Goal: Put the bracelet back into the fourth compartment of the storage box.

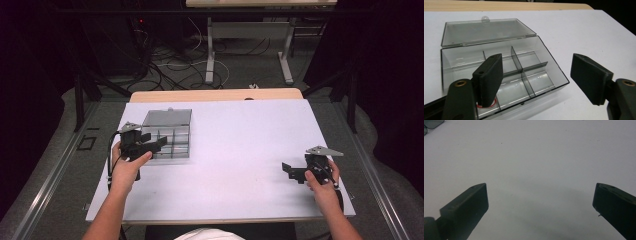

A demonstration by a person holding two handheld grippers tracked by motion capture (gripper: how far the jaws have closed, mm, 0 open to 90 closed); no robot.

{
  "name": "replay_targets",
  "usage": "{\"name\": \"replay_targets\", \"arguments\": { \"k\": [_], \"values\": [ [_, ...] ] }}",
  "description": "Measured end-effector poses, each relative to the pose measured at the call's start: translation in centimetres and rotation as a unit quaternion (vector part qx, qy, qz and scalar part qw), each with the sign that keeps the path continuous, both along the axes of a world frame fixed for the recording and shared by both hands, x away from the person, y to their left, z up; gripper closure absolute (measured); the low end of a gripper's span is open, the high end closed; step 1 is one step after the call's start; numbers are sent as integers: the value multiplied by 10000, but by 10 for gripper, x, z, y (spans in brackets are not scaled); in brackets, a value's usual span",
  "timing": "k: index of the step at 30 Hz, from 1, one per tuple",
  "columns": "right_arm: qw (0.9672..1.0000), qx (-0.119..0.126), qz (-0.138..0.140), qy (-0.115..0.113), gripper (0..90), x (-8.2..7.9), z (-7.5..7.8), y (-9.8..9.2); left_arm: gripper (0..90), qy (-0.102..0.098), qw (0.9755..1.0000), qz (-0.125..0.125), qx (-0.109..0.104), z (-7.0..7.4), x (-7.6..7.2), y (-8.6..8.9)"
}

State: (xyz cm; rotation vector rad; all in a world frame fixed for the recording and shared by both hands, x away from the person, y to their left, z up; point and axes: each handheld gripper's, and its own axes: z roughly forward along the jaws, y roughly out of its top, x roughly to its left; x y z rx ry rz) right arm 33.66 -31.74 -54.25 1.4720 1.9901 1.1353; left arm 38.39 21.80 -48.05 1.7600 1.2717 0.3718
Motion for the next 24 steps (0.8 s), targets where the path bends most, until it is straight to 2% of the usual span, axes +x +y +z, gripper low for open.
{"name": "replay_targets", "arguments": {
  "k": [4, 8, 9, 11, 14, 18, 24],
  "values": [
    [10000, -8, 5, -14, 0, 0, 0, 0, 175, 1, 9999, -148, 19, -4, -2, -10],
    [10000, -11, 12, -13, 0, 1, 0, 0, 150, 34, 9992, -368, 158, -4, -7, -19],
    [10000, -14, 3, -17, 0, 1, 0, 0, 134, -34, 9992, -344, 207, -5, -8, -22],
    [10000, -10, 8, -17, 0, 1, 0, 0, 101, -36, 9986, -470, 249, -4, -11, -26],
    [10000, -19, 10, -32, 0, 1, 0, 0, 47, -85, 9978, -613, 220, -4, -16, -31],
    [10000, -3, 8, -29, 0, 0, 0, 0, 4, -173, 9957, -835, 352, -4, -23, -35],
    [10000, -2, -15, -24, 0, 0, 0, 0, 4, -175, 9965, -790, 199, -8, -34, -33]
  ]
}}
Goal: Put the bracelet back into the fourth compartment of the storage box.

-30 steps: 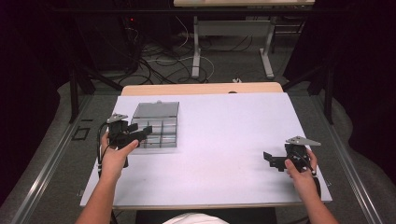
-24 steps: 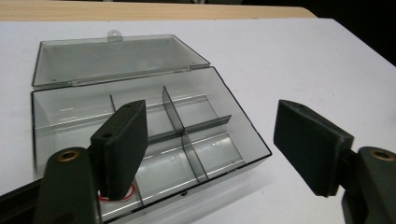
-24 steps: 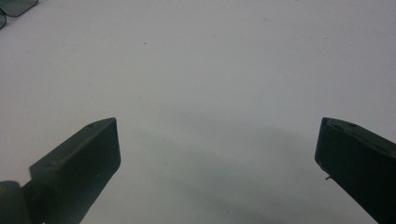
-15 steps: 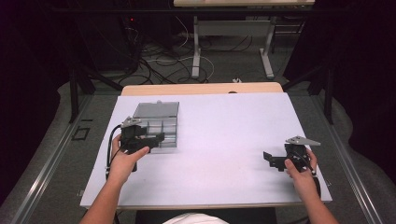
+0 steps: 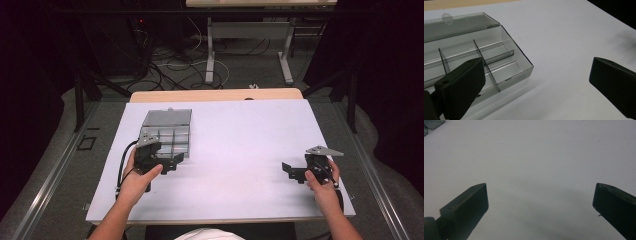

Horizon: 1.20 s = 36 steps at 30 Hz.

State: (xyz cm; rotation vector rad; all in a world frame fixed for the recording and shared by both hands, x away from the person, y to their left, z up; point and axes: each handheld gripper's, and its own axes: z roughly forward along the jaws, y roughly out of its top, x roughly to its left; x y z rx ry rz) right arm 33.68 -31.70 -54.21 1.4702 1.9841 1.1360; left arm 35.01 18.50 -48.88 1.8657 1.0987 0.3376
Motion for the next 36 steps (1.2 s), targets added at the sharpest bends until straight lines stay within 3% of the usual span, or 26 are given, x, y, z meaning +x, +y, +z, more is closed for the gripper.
{"name": "replay_targets", "arguments": {
  "k": [3, 17, 28, 33, 34, 36],
  "values": [
    [10000, 3, 34, -7, 0, 0, 0, 0, 4, -22, 10000, -54, 42, -2, -6, 5],
    [10000, -18, 60, -11, 0, 0, 0, 0, 8, -2, 9995, 306, 54, -20, -23, 32],
    [10000, -29, 67, -7, 0, 0, 0, 0, 12, 53, 9979, 638, -112, -38, -25, 46],
    [10000, -20, 64, 3, 0, 0, -1, 0, 15, 90, 9976, 670, -143, -41, -25, 48],
    [10000, 9, -1, -89, 0, 1, -2, 1, 16, 87, 9975, 683, -143, -41, -25, 48],
    [10000, -17, 52, 3, 0, 0, -1, 0, 16, 87, 9975, 685, -133, -41, -25, 48]
  ]
}}
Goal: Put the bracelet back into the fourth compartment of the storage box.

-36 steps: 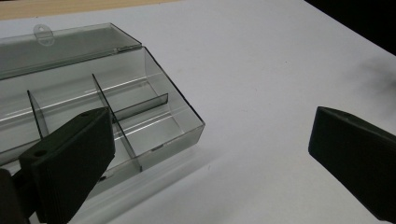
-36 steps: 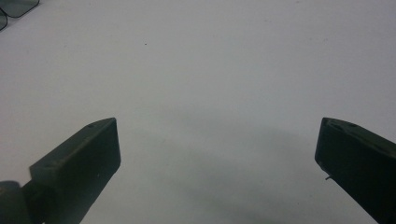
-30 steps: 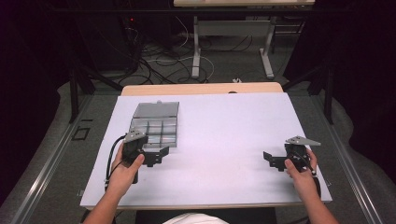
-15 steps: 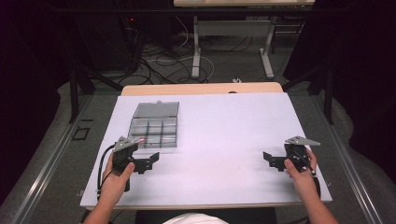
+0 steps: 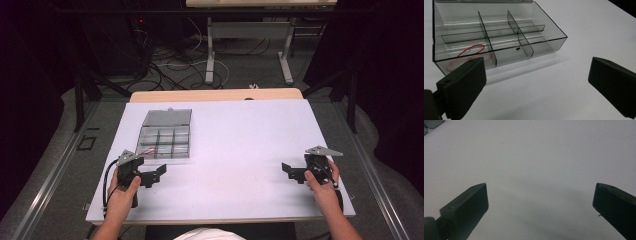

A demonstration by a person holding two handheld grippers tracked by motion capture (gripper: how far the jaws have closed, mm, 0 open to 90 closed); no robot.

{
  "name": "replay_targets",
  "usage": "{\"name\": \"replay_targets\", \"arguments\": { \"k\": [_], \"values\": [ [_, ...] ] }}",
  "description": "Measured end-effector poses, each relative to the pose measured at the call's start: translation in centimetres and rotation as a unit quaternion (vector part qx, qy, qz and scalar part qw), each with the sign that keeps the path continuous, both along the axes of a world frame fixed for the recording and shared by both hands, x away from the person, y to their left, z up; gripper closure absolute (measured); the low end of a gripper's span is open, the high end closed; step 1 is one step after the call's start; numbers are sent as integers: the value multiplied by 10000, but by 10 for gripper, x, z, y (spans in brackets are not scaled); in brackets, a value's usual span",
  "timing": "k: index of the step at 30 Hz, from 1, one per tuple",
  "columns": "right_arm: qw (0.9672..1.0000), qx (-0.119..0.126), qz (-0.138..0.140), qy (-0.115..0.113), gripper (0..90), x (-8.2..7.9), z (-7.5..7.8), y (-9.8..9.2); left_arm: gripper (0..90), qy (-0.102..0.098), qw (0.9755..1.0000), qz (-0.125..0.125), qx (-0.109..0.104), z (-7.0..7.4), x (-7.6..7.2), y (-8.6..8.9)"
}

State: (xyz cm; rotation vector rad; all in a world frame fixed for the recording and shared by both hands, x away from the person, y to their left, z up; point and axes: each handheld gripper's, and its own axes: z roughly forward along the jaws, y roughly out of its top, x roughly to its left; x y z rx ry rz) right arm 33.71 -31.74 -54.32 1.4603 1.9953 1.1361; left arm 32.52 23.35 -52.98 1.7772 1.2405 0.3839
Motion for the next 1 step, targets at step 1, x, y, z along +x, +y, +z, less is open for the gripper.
{"name": "replay_targets", "arguments": {
  "k": [1],
  "values": [
    [10000, 24, -12, 19, 0, 0, 0, 0, 16, 1, 10000, 5, 3, 0, 0, 0]
  ]
}}
